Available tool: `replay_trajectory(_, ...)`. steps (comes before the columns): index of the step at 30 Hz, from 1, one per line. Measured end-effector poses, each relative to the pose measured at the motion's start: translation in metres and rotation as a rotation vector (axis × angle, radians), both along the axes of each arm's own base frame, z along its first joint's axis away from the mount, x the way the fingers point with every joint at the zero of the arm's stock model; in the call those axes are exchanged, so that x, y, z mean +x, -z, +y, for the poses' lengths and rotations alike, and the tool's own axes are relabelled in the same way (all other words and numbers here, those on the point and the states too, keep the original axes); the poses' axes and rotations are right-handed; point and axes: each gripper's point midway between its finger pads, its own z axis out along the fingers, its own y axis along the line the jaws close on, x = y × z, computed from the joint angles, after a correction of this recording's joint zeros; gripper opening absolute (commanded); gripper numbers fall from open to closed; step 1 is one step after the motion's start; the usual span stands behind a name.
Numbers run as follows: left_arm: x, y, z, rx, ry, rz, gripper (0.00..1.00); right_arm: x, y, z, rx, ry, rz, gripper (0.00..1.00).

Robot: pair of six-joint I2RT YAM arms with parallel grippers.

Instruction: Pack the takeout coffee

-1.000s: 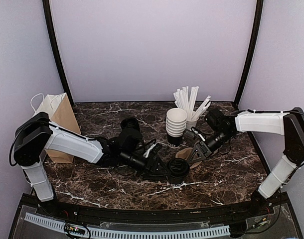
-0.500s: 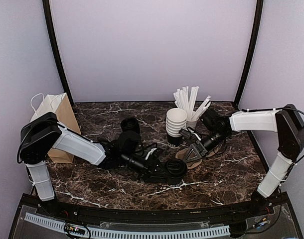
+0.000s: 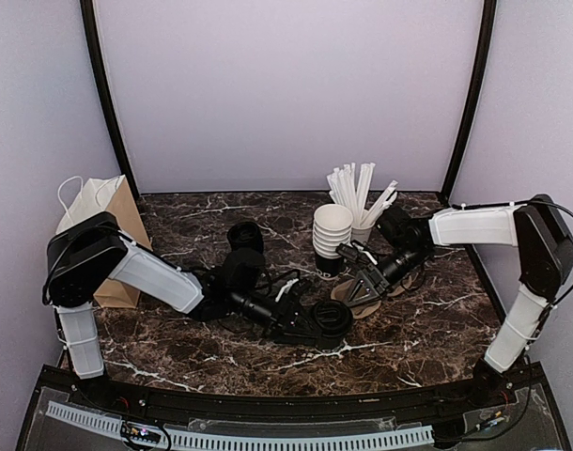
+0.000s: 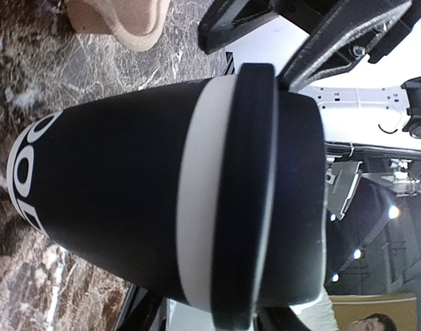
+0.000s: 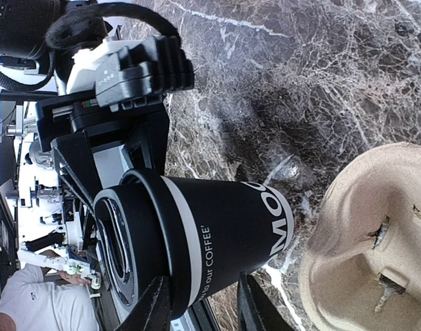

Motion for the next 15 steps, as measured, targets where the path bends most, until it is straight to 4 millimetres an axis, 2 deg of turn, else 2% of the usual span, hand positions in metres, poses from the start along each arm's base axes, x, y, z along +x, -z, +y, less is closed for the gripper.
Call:
replay_trajectory(9, 0.004, -0.006, -0.003, 0.051, 0.010, -0.078, 0.40, 0.002, -0.004, -0.002, -0.007, -0.004, -0.041, 0.35)
replay_trajectory(15, 0.013, -0.026, -0.011, 0.151, -0.051, -0.245, 0.41, 0.006, -0.010, -0.007, -0.022, -0.019, -0.141, 0.39)
